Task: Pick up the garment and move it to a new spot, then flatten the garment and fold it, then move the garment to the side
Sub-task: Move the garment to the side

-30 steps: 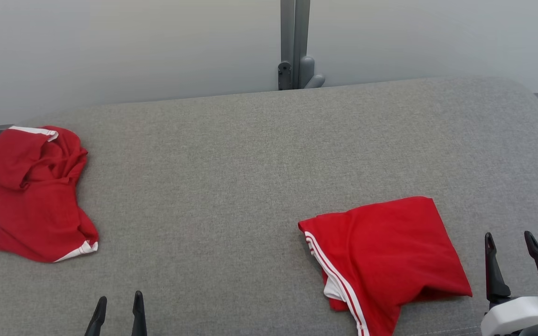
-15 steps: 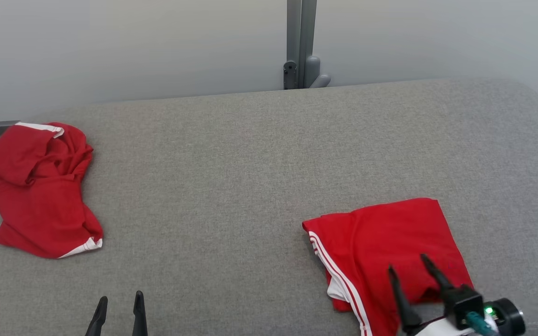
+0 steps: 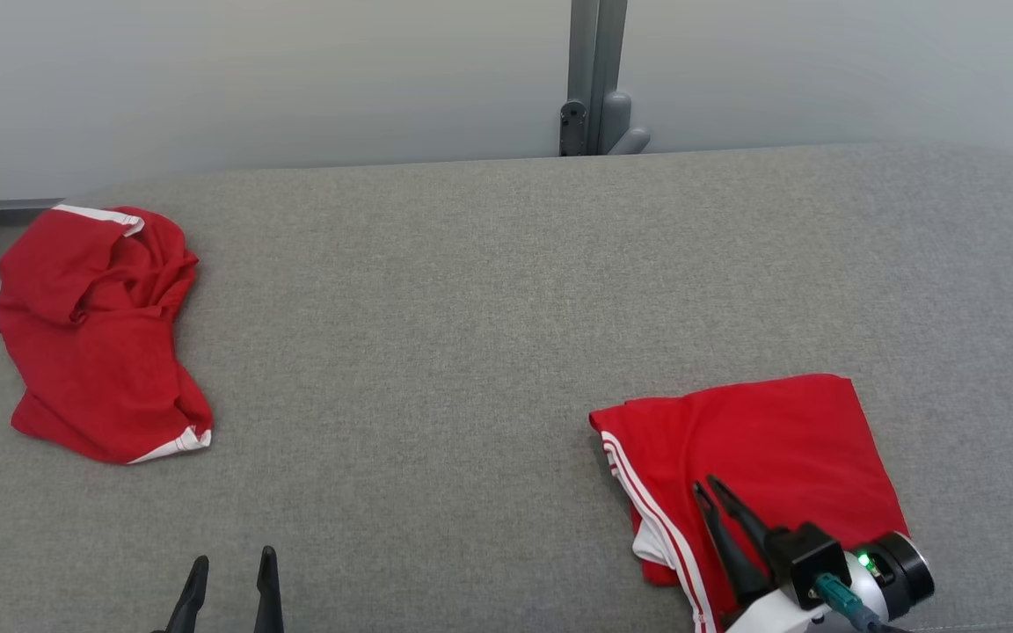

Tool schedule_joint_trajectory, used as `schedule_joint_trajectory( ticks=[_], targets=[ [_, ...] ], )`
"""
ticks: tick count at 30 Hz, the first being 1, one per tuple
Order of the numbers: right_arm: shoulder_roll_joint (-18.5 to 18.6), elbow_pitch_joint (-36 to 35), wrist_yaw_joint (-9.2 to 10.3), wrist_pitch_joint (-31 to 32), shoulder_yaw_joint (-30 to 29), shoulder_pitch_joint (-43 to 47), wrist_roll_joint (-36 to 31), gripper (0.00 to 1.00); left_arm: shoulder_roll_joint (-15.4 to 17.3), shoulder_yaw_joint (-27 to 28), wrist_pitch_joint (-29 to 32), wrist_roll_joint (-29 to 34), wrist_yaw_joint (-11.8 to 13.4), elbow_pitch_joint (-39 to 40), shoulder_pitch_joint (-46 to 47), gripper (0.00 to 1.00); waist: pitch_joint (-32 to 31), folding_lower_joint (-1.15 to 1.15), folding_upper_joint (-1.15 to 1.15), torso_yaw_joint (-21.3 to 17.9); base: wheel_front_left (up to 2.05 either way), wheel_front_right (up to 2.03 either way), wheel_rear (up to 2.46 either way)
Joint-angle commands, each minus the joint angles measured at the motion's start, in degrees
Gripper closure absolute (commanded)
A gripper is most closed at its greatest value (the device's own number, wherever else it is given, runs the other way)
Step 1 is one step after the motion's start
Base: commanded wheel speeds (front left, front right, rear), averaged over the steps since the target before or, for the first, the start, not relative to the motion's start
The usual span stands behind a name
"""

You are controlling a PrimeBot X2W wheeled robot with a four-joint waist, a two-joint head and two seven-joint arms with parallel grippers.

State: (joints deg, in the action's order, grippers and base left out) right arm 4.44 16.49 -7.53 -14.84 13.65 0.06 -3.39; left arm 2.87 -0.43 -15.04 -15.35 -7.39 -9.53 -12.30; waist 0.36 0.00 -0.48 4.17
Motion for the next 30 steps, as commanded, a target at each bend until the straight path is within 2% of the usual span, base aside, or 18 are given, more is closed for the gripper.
schedule_joint_trajectory(
  ticks=[1, 6, 13, 19, 30],
  targets=[
    [0.07, 0.77, 0.08, -0.41, -0.36, 1.03, -0.84, 1.00, 0.06, 0.13, -0.18, -0.35, -0.17, 0.17, 0.85, 0.00, 0.64, 0.00, 0.48, 0.56, 0.00, 0.00, 0.00],
    [-0.79, 4.87, 0.08, -0.38, -1.35, 1.21, -2.60, 1.00, 0.05, 0.72, -0.18, -0.19, -0.17, 0.43, 1.19, 0.00, 2.29, 0.00, 0.48, 0.96, 0.00, 0.00, 0.00],
    [-1.45, 13.02, 0.08, -0.37, -1.28, -5.25, -3.18, 1.00, 0.05, 0.49, -0.17, 0.10, -0.17, 0.35, 3.37, 0.00, 5.66, 0.00, 0.48, 0.80, 0.00, 0.00, 0.00],
    [-1.51, 17.31, 0.08, -0.37, 4.09, -11.92, 2.50, 1.00, 0.05, -0.06, -0.18, 0.47, -0.17, -0.26, 5.37, 0.00, 7.20, 0.00, 0.48, 1.30, 0.00, 0.00, 0.00],
    [-1.48, 26.71, 0.08, 2.21, 9.24, -20.55, 9.91, 1.00, 0.05, -0.53, -0.18, 0.55, -0.17, -0.75, 6.11, 0.00, 7.37, 0.00, 0.48, 2.75, 0.00, 0.00, 0.00]
  ],
)
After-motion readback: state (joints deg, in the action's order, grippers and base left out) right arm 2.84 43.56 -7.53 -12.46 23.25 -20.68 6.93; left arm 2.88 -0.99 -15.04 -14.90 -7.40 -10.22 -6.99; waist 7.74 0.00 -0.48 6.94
